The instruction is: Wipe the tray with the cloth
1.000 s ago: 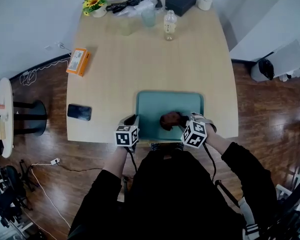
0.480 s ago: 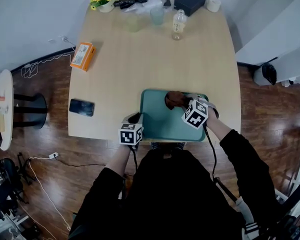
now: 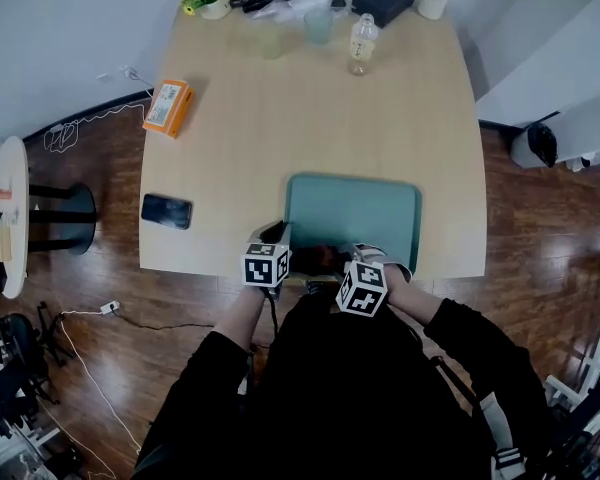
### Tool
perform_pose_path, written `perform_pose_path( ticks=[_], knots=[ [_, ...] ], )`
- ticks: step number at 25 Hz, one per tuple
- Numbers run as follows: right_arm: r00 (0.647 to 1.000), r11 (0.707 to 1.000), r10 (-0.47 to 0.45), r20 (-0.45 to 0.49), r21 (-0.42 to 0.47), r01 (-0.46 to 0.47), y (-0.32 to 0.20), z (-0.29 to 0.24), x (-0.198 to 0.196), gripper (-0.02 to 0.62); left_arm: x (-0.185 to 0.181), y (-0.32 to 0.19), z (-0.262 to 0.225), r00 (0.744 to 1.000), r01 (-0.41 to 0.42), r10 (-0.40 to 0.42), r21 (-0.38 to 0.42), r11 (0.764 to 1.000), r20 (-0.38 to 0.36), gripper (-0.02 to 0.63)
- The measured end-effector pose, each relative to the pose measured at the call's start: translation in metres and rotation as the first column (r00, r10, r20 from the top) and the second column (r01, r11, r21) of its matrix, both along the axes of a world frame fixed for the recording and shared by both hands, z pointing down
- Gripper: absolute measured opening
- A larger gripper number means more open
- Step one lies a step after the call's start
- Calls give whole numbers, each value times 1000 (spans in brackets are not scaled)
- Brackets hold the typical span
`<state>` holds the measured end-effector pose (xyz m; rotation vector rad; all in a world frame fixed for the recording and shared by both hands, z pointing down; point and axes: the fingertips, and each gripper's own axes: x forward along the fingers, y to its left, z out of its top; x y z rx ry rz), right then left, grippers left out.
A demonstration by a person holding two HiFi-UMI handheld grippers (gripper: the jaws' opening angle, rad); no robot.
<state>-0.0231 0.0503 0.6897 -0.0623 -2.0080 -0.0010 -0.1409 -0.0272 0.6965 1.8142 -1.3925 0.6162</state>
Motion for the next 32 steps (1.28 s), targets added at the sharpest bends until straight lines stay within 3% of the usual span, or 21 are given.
perform_pose_path(
  ticks=[8,17,21,25,28,32],
  knots=[
    [1000,1000,-3,-2,-16,3,-6,2,-7,98,0,1,1,1000,0,0,0,1000,1,14],
    [990,987,134,-35,92,-130,-152,2,-15,99,2,-1,1,1000,-2,2,-4,1000,-2,14],
    [987,982,150,-49,120,-143,-183,1,-18,100,2,-1,1,1000,-3,3,-2,1000,-5,15],
    [990,987,137,-40,86,-134,-150,-4,-29,100,0,-1,2,1000,-4,4,-2,1000,-6,15],
    [999,999,35,-41,19,-35,-84,-7,-40,100,0,0,2,1000,-1,1,-5,1000,-9,15],
    [996,994,-85,-32,-71,83,7,-5,-51,100,0,0,2,1000,0,0,-7,1000,-9,15]
  ],
)
